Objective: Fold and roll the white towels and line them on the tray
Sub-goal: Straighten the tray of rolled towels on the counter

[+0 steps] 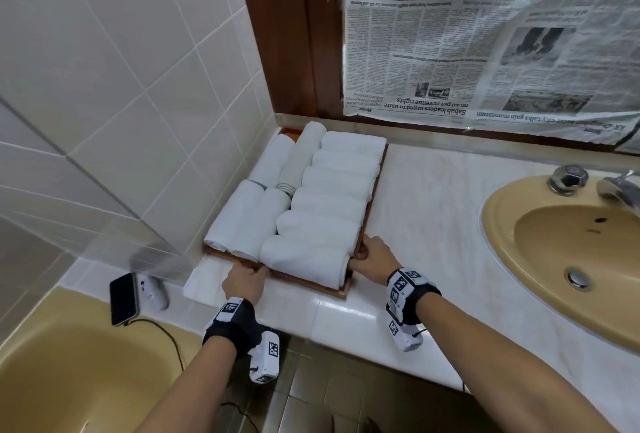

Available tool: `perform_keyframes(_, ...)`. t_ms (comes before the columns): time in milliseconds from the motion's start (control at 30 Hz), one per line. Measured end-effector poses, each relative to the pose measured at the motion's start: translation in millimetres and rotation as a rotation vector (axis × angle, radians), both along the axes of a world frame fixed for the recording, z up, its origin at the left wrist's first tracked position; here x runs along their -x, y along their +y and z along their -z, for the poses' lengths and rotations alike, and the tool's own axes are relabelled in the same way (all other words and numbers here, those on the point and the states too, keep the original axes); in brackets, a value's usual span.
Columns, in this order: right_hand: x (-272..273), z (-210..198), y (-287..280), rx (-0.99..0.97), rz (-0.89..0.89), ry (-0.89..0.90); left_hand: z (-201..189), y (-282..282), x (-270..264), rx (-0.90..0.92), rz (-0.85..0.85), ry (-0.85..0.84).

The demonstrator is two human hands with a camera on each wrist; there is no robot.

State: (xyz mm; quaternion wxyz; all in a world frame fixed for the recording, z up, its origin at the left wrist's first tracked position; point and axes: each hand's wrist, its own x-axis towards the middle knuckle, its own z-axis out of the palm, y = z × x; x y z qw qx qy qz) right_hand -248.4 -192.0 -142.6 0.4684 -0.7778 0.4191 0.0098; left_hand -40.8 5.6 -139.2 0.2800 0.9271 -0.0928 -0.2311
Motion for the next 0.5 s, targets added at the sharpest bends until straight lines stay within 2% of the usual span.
perform_keyframes(100,8.1,-8.1,9.8,0.018,-0.097,0.012,3.2,3.3,0.9,0.042,0.014,0.011)
perform_keyframes(233,15.7,1.7,32.2,0.097,-0.233,0.090,7.7,4.8,3.5,0.124,0.009,0.027)
perform_keyframes(367,5.6,3.4,38.3,0.263,-0.175,0.103,2.1,3.9,5.6,0.124,0.045,0.008)
perform_keyframes(500,1.9,-2.8,32.1,0.264,-0.145,0.091,-1.4,0.2,5.7,0.123,0.077,-0.005)
